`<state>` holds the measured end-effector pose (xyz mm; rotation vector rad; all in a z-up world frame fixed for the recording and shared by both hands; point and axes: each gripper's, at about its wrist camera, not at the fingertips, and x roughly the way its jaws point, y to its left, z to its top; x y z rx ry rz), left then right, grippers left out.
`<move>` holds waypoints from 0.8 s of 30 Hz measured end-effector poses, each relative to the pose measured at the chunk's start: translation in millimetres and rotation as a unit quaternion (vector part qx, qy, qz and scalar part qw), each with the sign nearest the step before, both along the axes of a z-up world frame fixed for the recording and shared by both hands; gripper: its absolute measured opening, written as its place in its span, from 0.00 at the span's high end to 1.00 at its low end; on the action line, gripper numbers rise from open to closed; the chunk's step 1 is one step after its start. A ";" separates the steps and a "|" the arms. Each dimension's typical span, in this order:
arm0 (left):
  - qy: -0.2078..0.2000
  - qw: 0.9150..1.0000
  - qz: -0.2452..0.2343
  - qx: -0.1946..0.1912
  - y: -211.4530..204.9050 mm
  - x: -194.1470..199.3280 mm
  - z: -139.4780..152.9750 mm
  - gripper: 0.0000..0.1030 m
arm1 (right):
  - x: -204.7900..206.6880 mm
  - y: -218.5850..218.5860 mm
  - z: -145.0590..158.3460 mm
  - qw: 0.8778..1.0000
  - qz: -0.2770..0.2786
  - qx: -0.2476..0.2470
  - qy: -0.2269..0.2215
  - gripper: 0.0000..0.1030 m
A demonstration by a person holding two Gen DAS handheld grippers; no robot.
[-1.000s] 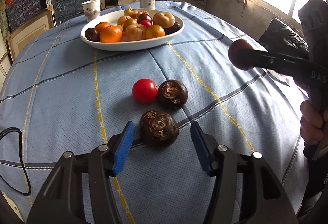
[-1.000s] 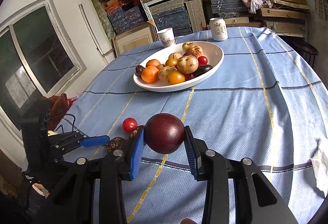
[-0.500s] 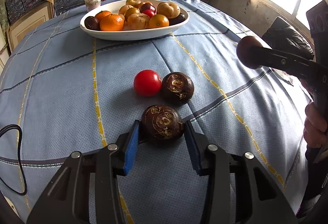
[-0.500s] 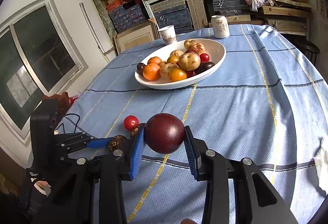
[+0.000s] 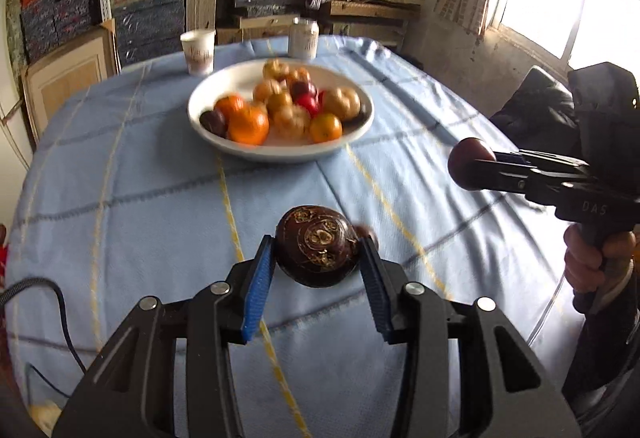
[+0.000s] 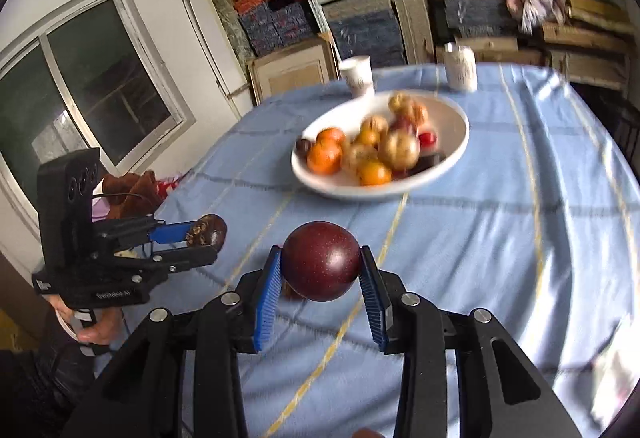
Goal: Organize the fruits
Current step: 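Lower the brown fruit and plum onto the white plate and open both tools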
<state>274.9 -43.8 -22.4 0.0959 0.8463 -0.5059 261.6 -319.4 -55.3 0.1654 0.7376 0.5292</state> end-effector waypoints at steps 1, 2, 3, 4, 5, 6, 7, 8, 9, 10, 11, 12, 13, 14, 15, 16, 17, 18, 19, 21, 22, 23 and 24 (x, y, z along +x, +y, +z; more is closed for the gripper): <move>-0.003 1.000 0.001 -0.008 0.9 13.1 12.1 0.59 | 10.3 0.9 8.6 1.000 -0.002 -0.004 -0.013 0.62; -0.006 1.000 0.004 -0.011 0.4 24.2 19.5 0.59 | 20.2 1.8 13.1 1.000 -0.005 -0.006 -0.021 0.62; -0.009 1.000 0.010 -0.012 -1.9 38.6 25.4 0.59 | 31.8 3.1 15.9 1.000 -0.010 -0.008 -0.029 0.62; -0.008 1.000 0.020 -0.010 -4.8 58.0 29.1 0.59 | 50.4 6.2 17.7 0.999 -0.014 -0.011 -0.029 0.62; -0.006 1.000 0.026 -0.007 -7.6 71.2 30.8 0.59 | 61.8 7.5 18.5 0.999 -0.017 -0.013 -0.030 0.62; -0.003 0.999 0.033 -0.003 -12.6 91.6 29.8 0.59 | 79.0 10.6 17.9 0.999 -0.022 -0.018 -0.030 0.62; 0.001 0.999 0.040 0.001 -15.4 108.7 27.2 0.59 | 92.4 13.6 17.0 0.999 -0.023 -0.024 -0.032 0.62; 0.005 0.999 0.047 0.004 -17.9 124.3 24.4 0.59 | 103.6 14.8 15.3 0.999 -0.026 -0.029 -0.034 0.62; 0.009 0.998 0.055 0.008 -20.3 142.0 20.1 0.59 | 117.7 17.7 12.6 0.998 -0.029 -0.036 -0.036 0.62; 0.016 0.998 0.057 0.009 -22.0 154.7 16.3 0.59 | 126.4 19.7 10.1 0.998 -0.030 -0.039 -0.035 0.62; 0.024 0.998 0.057 0.009 -24.2 167.3 11.2 0.59 | 137.3 21.4 6.2 0.998 -0.029 -0.042 -0.030 0.62; 0.032 0.998 0.057 0.008 -26.8 179.8 4.7 0.59 | 144.0 22.2 3.3 0.998 -0.030 -0.043 -0.027 0.62; 0.038 0.998 0.058 0.011 -28.3 188.9 -0.7 0.59 | 153.0 22.6 -1.4 0.998 -0.032 -0.043 -0.021 0.62; 0.041 0.997 0.060 0.015 -30.1 195.5 -5.3 0.59 | 160.4 22.3 -5.3 0.998 -0.032 -0.041 -0.017 0.62; 0.043 0.997 0.061 0.019 -31.7 202.6 -10.0 0.59 | 165.1 22.8 -7.3 0.999 -0.033 -0.040 -0.016 0.62; 0.042 0.997 0.060 0.021 -33.5 207.0 -12.4 0.59 | 170.8 22.7 -10.3 0.999 -0.033 -0.039 -0.014 0.62; 0.041 0.997 0.059 0.020 -34.1 209.9 -14.5 0.59 | 175.3 23.5 -12.9 0.999 -0.032 -0.039 -0.012 0.62; 0.041 0.997 0.058 0.021 -36.0 211.8 -16.1 0.59 | 178.9 24.6 -14.6 0.999 -0.032 -0.038 -0.010 0.62; 0.039 0.997 0.059 0.023 -37.6 212.5 -17.6 0.59 | 181.7 25.1 -16.4 0.999 -0.030 -0.036 -0.009 0.62; 0.034 0.997 0.059 0.033 -40.5 213.9 -20.1 0.59 | 184.3 26.7 -18.3 0.999 -0.029 -0.037 -0.010 0.61; 0.031 0.997 0.060 0.039 -42.1 213.7 -20.2 0.59 | 185.4 27.0 -18.7 0.999 -0.027 -0.037 -0.011 0.61; 0.027 0.997 0.061 0.045 -42.6 212.1 -20.2 0.57 | 185.3 27.5 -18.3 0.999 -0.026 -0.037 -0.011 0.59; 0.022 0.996 0.065 0.050 -42.6 209.7 -18.5 0.45 | 182.9 27.6 -16.2 0.999 -0.025 -0.035 -0.013 0.48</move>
